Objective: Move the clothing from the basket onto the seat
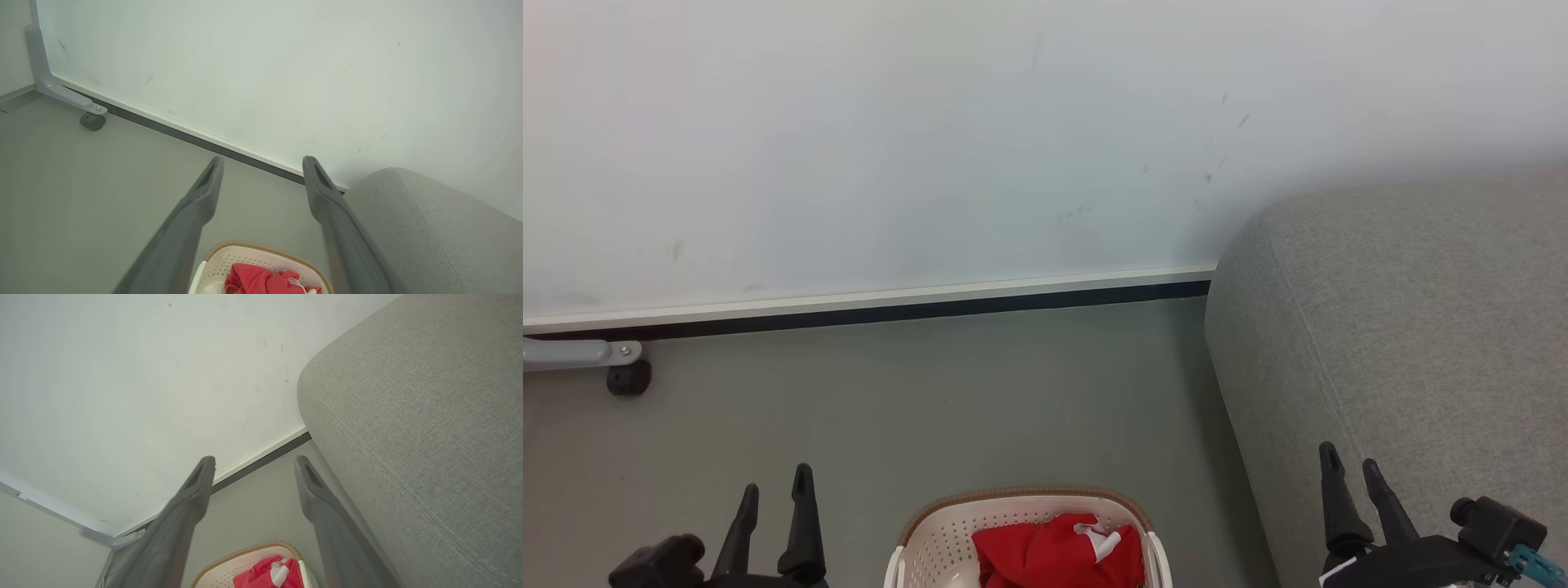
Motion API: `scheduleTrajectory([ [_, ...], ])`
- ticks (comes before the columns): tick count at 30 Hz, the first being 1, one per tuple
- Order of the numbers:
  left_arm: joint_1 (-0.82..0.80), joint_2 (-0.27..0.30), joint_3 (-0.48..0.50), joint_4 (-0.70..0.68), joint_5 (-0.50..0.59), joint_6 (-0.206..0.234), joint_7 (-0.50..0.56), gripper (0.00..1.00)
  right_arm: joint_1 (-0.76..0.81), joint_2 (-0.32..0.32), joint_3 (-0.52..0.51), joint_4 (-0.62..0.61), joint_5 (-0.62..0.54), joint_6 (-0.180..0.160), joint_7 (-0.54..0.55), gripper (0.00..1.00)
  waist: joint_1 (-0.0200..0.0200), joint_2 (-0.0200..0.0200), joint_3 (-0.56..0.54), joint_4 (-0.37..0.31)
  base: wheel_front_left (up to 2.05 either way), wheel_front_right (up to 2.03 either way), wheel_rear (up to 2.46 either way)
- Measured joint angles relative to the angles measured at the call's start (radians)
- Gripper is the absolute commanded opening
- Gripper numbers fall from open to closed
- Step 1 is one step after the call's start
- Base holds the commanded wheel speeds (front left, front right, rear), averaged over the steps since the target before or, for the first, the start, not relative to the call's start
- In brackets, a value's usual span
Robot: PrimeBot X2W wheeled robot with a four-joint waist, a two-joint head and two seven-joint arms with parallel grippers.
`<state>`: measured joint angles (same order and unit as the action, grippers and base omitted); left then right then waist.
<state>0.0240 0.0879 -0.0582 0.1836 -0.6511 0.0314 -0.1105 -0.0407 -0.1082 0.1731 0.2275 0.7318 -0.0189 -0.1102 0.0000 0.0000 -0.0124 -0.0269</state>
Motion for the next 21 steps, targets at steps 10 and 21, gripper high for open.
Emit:
scheduleTrajectory([
  [10, 0.011, 0.001, -0.002, -0.011, 0.126, 0.023, -0.034, 1.0, 0.0, -0.008, 0.038, -0.014, -0.123, -0.018, -0.034, 1.0, 0.0, 0.0001, -0.002, -0.002, 0.0, 0.0, 0.0],
  [21, 0.027, 0.001, -0.007, -0.026, 0.297, 0.048, -0.077, 1.0, 0.001, -0.023, 0.088, -0.027, -0.285, -0.04, -0.076, 1.0, 0.0, 0.0, -0.004, -0.006, 0.0, 0.0, 0.0],
])
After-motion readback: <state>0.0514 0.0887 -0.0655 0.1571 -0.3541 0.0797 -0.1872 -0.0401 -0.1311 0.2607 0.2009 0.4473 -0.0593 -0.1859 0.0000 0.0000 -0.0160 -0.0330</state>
